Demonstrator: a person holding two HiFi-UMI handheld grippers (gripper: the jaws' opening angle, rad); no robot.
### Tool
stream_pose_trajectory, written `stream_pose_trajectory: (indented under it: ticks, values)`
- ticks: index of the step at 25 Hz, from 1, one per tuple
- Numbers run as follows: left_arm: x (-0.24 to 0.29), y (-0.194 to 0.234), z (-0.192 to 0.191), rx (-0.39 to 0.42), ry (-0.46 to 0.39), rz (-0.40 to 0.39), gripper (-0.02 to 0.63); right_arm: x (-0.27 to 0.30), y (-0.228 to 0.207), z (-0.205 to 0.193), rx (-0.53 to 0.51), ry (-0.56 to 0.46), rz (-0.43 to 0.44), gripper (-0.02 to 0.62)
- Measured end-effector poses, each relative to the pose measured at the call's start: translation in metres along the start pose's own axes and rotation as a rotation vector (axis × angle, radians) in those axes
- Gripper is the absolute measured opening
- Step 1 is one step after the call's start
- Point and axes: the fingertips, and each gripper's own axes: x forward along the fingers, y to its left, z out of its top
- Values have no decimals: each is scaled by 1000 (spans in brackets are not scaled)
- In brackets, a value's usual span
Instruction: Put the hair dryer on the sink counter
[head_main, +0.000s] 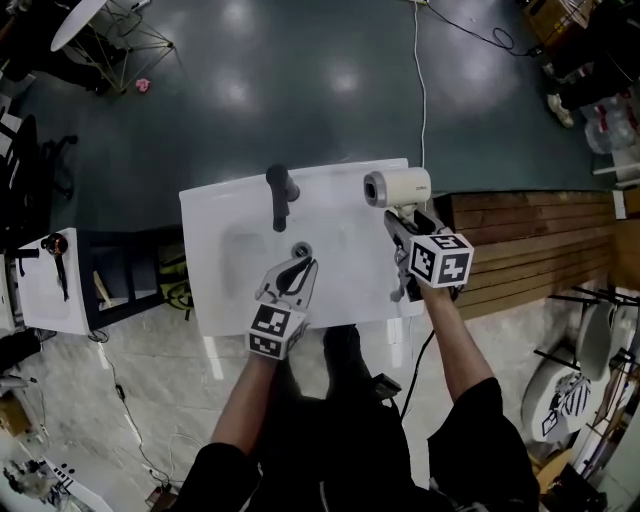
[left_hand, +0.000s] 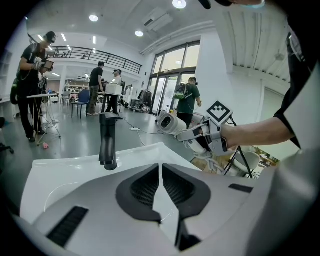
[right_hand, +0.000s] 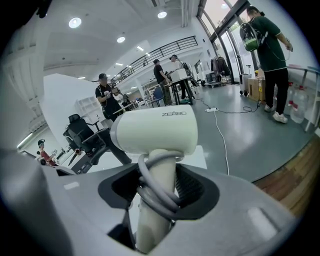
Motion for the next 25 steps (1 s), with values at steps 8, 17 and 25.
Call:
stream_pose_trajectory:
  ticks: [8, 17, 25]
  values:
    - [11, 4, 9, 6, -8, 6, 28, 16, -3, -4, -3, 20, -6, 202]
    - [14, 8, 4, -6, -1, 12, 28, 31, -15, -8, -11, 50, -33, 202]
    - [13, 11, -10, -21, 23, 22, 28, 43, -24, -19, 4, 71, -51, 202]
